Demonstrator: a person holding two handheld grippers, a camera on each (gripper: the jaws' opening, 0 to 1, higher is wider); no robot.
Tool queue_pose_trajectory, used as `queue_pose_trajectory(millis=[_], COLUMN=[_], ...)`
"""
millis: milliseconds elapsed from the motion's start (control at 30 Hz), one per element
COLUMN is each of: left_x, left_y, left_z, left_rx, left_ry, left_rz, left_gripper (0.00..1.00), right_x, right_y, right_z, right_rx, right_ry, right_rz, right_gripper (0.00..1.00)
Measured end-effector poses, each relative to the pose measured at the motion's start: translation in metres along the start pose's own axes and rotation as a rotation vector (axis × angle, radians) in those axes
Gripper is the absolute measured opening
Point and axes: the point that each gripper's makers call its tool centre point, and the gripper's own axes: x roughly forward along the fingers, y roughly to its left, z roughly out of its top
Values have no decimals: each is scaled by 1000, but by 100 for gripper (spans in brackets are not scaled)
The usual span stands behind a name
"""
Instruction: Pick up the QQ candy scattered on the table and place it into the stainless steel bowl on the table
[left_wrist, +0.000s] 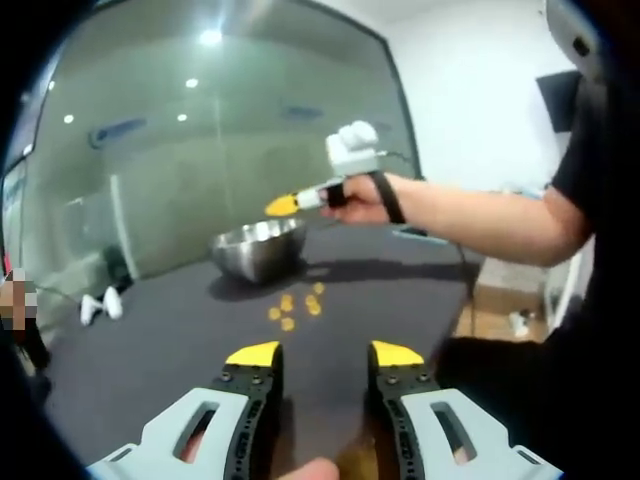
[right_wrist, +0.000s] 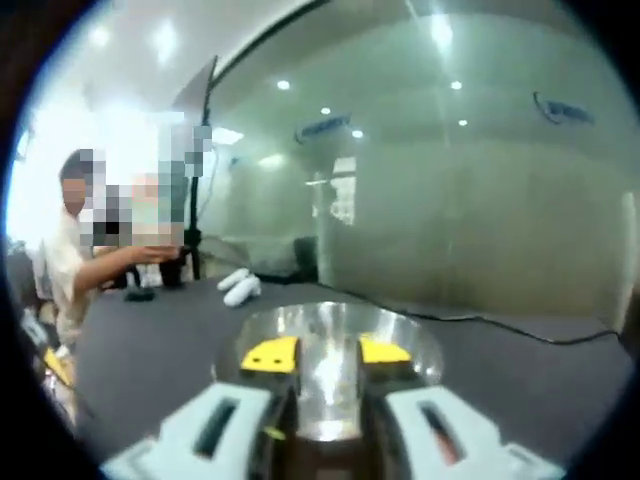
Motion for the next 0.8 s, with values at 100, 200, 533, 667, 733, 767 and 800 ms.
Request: queue_pose_trajectory(millis=[100, 200, 533, 667, 733, 767, 800], left_x=[1, 1, -1, -3, -3, -3, -2], left_y=[-1, -2, 1, 0, 0, 1, 1], left_z=[1, 1, 1, 1, 0, 0, -1], left_rx=[7, 11, 18, 18, 16, 15, 14], left_ry=[2, 2, 8, 5, 5, 6, 8], left_rz=[-4, -7, 7, 9, 12, 13, 13], left_gripper=[36, 36, 36, 36, 36, 36, 36], right_x=[-3, -5, -22, -44, -55, -61, -67], right_y=[3, 11, 30, 33, 36, 37, 39], right_z=[3, 8, 21, 15, 10, 8, 6], right_rx=[-1, -6, 123, 94, 79, 91, 114], right_ry=[-3, -24, -70, -68, -61, -63, -64], right_rz=[6, 45, 165, 186, 204, 218, 232], right_gripper=[22, 22, 21, 21, 21, 21, 20])
